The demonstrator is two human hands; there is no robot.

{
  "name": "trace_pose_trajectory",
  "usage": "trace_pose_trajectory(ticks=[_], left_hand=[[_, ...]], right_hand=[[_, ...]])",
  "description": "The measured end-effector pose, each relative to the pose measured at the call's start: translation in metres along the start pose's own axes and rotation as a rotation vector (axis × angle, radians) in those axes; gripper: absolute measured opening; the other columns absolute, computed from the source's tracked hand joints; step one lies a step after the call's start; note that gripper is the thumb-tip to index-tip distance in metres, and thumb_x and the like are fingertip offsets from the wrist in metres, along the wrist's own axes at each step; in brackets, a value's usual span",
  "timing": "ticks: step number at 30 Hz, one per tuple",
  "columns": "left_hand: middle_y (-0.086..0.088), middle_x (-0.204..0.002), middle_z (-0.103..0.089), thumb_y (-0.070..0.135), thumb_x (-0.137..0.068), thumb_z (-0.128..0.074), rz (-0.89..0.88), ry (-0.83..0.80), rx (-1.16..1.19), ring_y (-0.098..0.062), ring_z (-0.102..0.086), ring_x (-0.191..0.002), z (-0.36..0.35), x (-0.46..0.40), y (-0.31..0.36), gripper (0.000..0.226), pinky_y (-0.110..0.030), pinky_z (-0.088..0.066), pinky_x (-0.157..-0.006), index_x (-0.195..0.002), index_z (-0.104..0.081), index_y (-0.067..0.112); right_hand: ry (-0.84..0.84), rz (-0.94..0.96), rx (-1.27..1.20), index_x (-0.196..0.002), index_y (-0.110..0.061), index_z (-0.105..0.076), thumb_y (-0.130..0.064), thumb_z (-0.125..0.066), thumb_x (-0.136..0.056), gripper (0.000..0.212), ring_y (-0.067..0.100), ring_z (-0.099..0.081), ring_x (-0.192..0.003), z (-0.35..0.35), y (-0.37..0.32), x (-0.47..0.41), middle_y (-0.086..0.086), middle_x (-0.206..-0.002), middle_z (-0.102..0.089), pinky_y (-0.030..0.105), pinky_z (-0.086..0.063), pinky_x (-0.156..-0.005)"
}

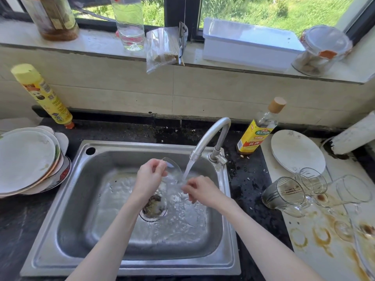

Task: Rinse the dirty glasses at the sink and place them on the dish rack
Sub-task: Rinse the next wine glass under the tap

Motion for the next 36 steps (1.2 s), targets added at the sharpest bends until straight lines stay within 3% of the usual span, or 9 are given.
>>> trace_pose_trajectory(ticks=[4,9,13,16,20,25,30,32,36], left_hand=[[0.007,-0.073,-0.063,0.015,-0.092,-0.055,-0.187,-0.042,-0.124,-0.002,-0.057,-0.07,-0.007,0.008,0.03,0.011,-0.008,-0.039,-0.06,-0.084,-0.062,0.015],[0.006,-0.104,-0.047,0.017,-0.079,-0.072,-0.517,-0.08,-0.319,-0.008,-0.038,-0.101,-0.027,0.026,0.047,0.002,-0.007,-0.028,-0.089,-0.079,-0.071,0.015],[0.011,-0.132,-0.041,0.022,-0.079,-0.073,-0.439,-0.266,-0.115,-0.004,-0.039,-0.123,-0.045,0.034,0.033,0.01,-0.014,-0.028,-0.101,-0.083,-0.065,0.025],[0.013,-0.125,-0.052,0.019,-0.076,-0.075,-0.348,-0.316,0.056,-0.001,-0.052,-0.114,-0.047,0.034,0.029,0.04,-0.029,-0.045,-0.098,-0.108,-0.053,0.027],[0.017,-0.127,-0.053,0.024,-0.07,-0.079,-0.24,-0.367,0.027,0.005,-0.05,-0.116,-0.053,0.033,0.018,0.081,-0.021,-0.042,-0.098,-0.138,-0.036,0.027],[0.019,-0.106,-0.061,0.016,-0.068,-0.083,-0.303,-0.247,-0.022,-0.004,-0.056,-0.104,-0.048,0.032,0.021,0.057,-0.026,-0.047,-0.09,-0.114,-0.053,0.032],[0.025,-0.105,-0.058,0.024,-0.067,-0.082,-0.334,-0.199,-0.115,0.005,-0.052,-0.101,-0.047,0.032,0.02,0.056,-0.01,-0.04,-0.086,-0.108,-0.049,0.04],[0.021,-0.111,-0.058,0.026,-0.066,-0.082,-0.324,-0.185,-0.139,0.005,-0.051,-0.105,-0.046,0.03,0.016,0.058,-0.013,-0.039,-0.09,-0.115,-0.052,0.03],[0.02,-0.116,-0.056,0.025,-0.067,-0.083,-0.305,-0.209,-0.158,0.006,-0.049,-0.107,-0.048,0.03,0.014,0.063,-0.006,-0.034,-0.091,-0.121,-0.051,0.026]], right_hand=[[0.155,0.035,0.189,-0.084,-0.004,-0.062,-0.037,-0.044,-0.097,0.039,0.03,-0.063,-0.086,0.0,-0.001,-0.004,0.009,-0.086,-0.069,0.042,-0.047,-0.079],[0.239,0.038,-0.371,-0.112,-0.023,-0.062,-0.021,-0.057,-0.092,0.02,0.008,-0.062,-0.09,-0.011,0.018,0.007,-0.009,-0.095,-0.067,0.024,-0.05,-0.081],[0.3,0.079,-0.567,-0.104,-0.018,-0.066,-0.014,-0.062,-0.089,0.016,0.0,-0.062,-0.083,-0.013,0.03,0.013,-0.008,-0.094,-0.068,0.015,-0.049,-0.075],[0.319,0.105,-0.583,-0.102,-0.022,-0.068,-0.018,-0.063,-0.088,0.015,0.007,-0.065,-0.088,-0.012,0.031,0.014,-0.005,-0.098,-0.07,0.02,-0.051,-0.076],[0.321,0.112,-0.519,-0.092,-0.033,-0.067,-0.027,-0.064,-0.087,0.009,-0.004,-0.062,-0.083,-0.006,0.029,0.016,-0.018,-0.087,-0.069,0.013,-0.046,-0.074],[0.272,0.075,-0.5,-0.082,-0.037,-0.066,-0.027,-0.064,-0.088,0.012,-0.006,-0.061,-0.079,-0.01,0.033,0.013,-0.024,-0.075,-0.068,0.014,-0.045,-0.072],[0.175,-0.049,-0.502,-0.116,-0.022,-0.061,-0.011,-0.06,-0.09,0.028,0.012,-0.057,-0.109,-0.013,0.054,0.0,-0.004,-0.114,-0.063,0.032,-0.045,-0.1],[0.209,-0.225,-0.706,-0.136,-0.009,-0.044,-0.004,-0.055,-0.092,0.046,0.02,-0.053,-0.117,-0.006,0.076,-0.003,0.009,-0.13,-0.054,0.036,-0.044,-0.102],[0.312,-0.418,-1.519,-0.142,0.005,-0.026,0.003,-0.045,-0.094,0.051,0.031,-0.045,-0.125,0.003,0.098,-0.012,0.018,-0.13,-0.047,0.042,-0.04,-0.103]])
Point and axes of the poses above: each hand's wrist, its own x-axis away from the middle knuckle, its own z-axis out of the back of the hand, y = z × x, the point moved 9 cm from there along -x, towards the middle knuckle
